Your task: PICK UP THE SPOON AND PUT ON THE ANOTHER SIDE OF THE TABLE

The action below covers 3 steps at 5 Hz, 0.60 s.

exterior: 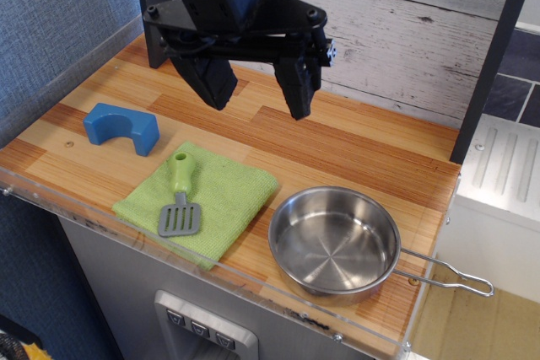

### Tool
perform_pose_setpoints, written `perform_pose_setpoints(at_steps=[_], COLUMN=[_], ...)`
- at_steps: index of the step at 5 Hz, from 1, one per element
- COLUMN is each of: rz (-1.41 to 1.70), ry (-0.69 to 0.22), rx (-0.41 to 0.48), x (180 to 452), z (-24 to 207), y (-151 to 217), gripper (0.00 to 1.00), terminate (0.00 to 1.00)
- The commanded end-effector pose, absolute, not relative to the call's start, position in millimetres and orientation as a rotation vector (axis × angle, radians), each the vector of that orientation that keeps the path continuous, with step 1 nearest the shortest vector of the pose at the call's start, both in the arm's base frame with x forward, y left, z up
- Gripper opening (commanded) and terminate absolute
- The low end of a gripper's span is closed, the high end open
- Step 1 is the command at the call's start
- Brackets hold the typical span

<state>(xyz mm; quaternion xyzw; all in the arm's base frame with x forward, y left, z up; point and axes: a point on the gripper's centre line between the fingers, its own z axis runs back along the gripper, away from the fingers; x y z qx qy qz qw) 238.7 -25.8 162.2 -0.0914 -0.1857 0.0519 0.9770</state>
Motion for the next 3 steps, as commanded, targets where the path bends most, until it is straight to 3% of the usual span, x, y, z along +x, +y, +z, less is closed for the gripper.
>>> perform_pose_setpoints(at_steps=[1, 3], rz=[0.105, 0.201], ry=[-0.374, -0.372], rx=[-0.184, -0.159], x=[238.7, 230.9], z=[162.2, 147.4], y=[-25.8, 0.4], gripper=[1.00, 1.00], terminate=[0.00, 0.00])
